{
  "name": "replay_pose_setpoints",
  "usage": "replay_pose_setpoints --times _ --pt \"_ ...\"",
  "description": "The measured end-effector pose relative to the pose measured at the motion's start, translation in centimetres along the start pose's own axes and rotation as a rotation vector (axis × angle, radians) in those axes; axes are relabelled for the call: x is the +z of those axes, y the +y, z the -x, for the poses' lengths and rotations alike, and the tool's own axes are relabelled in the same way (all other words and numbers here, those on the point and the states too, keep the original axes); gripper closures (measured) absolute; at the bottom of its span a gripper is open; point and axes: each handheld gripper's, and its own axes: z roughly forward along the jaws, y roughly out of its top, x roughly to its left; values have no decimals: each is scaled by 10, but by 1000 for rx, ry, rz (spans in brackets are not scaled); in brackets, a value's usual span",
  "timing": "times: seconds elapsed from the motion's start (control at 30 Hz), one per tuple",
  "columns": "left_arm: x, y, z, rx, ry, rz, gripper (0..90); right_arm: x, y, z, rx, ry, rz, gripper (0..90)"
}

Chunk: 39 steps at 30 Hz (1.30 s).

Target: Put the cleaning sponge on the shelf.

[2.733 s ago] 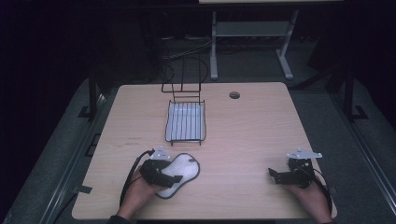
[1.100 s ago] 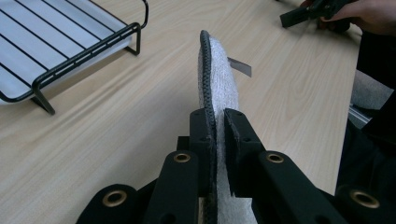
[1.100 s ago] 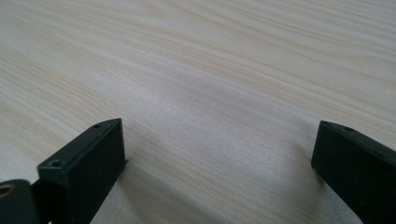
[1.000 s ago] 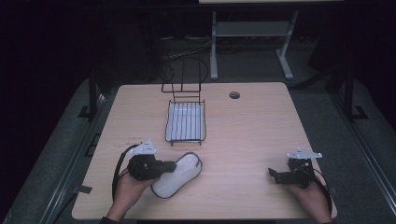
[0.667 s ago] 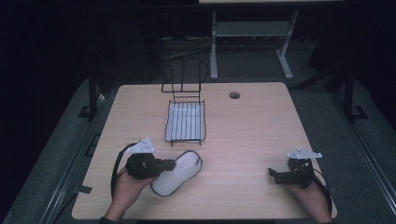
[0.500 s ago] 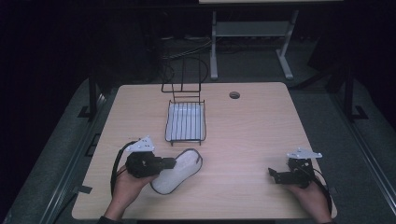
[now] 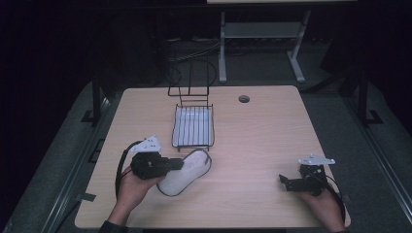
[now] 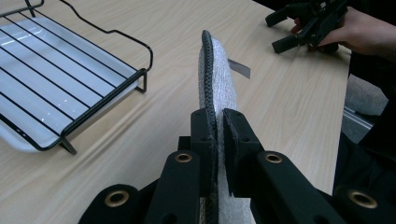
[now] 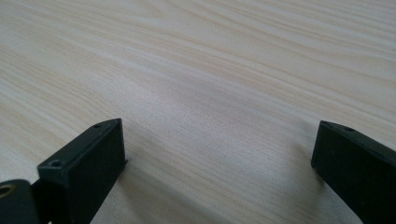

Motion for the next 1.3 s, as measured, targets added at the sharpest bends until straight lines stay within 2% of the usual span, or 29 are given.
replay_pose_setpoints --times 0.47,0.97,1.3 --pt "-3 15 -15 -6 14 27 833 0 0 0 0 0 0 24" --pt "-2 35 -44 -12 45 53 834 0 0 0 1 1 0 24" --pt "2 45 -63 -22 38 65 834 0 0 0 0 0 0 24"
